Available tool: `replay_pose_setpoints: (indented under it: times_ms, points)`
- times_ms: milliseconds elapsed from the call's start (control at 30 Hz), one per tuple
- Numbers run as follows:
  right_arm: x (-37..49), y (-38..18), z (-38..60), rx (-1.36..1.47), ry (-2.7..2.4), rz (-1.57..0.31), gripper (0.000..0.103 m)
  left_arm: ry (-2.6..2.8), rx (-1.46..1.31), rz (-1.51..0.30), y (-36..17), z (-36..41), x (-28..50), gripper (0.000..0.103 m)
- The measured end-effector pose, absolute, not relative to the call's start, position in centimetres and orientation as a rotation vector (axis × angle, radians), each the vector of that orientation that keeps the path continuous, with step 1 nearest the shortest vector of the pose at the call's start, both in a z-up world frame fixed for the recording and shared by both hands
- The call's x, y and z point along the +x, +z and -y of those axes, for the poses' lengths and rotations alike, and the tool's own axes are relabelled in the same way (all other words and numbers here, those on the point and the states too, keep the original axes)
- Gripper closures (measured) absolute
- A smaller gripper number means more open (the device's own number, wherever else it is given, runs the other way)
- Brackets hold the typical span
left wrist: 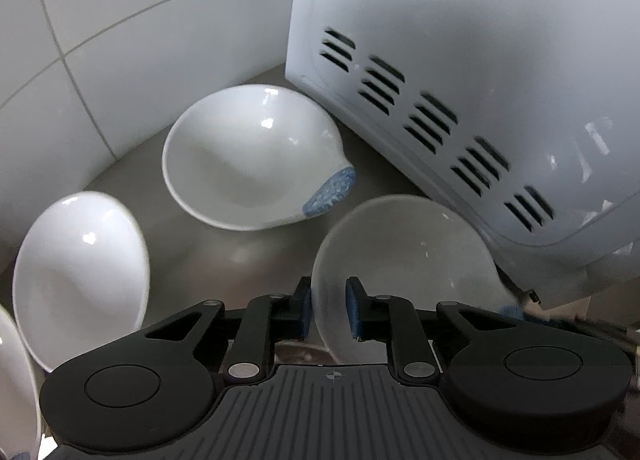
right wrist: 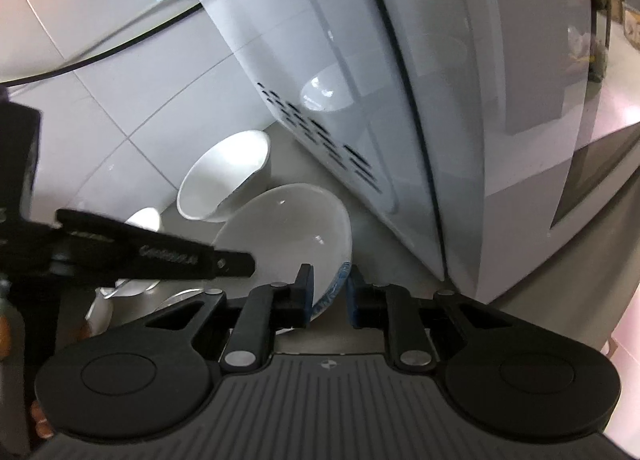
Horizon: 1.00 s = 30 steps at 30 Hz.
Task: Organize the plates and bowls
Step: 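Close left tool on the bowl rim while right tool grips the large white bowl rim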
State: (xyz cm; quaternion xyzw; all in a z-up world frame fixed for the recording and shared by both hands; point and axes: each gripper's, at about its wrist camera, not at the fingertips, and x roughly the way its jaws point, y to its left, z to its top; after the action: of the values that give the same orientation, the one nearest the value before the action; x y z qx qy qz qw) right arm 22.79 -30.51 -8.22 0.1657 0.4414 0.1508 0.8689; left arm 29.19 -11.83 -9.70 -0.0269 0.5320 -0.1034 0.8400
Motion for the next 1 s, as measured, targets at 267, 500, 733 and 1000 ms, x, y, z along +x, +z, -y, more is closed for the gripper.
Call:
replay_pose_setpoints:
  times_ms: [267, 500, 733, 1000]
  points:
    - [21.8, -7.9, 31.3, 0.353, 0.339, -0.925, 0.061, -0.221, -0.024, -1.139, -10.1, 12.8, 29.6, 0.007]
    - [23.4, -8.6, 31.9, 0.409, 0.321, -0.973, 0.073, -0.228, -0.040, -1.158, -10.7, 13.5, 29.8, 0.015]
    - [23.2, -7.9, 31.8, 0.398, 0.332, -0.986, 0.081, -0.238, -0.024, -1.126, -8.9, 14.2, 29.7, 0.013]
    - [22.7, -5.5, 32.2, 0.460, 0.398, -0.999, 0.081, -0.239, 0.000, -1.080, -5.8, 13.0, 28.7, 0.013]
